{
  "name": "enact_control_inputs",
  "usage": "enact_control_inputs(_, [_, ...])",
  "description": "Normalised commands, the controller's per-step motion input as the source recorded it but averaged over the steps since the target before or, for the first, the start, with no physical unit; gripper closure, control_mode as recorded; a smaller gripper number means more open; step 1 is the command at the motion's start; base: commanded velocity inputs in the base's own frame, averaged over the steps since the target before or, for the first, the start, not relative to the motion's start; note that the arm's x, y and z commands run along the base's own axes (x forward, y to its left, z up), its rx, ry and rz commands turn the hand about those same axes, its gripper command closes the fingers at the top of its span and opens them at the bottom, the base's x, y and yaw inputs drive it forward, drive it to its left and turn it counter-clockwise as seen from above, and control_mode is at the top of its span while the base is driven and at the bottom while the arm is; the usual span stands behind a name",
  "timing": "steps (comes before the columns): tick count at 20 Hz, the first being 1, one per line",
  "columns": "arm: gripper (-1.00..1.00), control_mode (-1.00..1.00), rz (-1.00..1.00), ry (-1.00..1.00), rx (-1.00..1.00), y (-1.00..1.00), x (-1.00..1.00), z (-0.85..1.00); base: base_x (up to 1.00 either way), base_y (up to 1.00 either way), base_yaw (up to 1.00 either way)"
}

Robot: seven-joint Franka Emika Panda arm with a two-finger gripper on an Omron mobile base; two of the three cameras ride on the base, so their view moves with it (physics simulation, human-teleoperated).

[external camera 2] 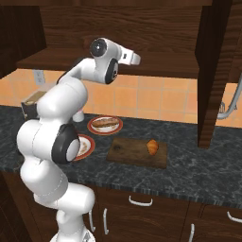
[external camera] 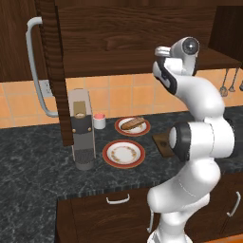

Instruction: From the different types of pastries on the counter, select a croissant and place it on the cutting board. Then retrieve a jar of jam from the cabinet and place it alongside the croissant on the cutting board.

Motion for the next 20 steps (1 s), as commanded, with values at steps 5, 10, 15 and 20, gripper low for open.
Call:
enact_control_inputs(5, [-1.0, -1.0, 0.0, 0.0, 0.0, 0.0, 0.26, 0.0, 0.0, 0.0, 0.0])
enact_control_inputs(10, [1.0, -1.0, 0.0, 0.0, 0.0, 0.0, 0.24, -0.04, 0.0, 0.0, 0.0])
enact_control_inputs(15, [1.0, -1.0, 0.0, -0.02, 0.0, -0.08, -0.08, 0.03, 0.0, 0.0, 0.0])
enact_control_inputs(20, [1.0, -1.0, -0.02, -0.15, 0.0, -0.18, -0.95, 0.17, 0.0, 0.0, 0.0])
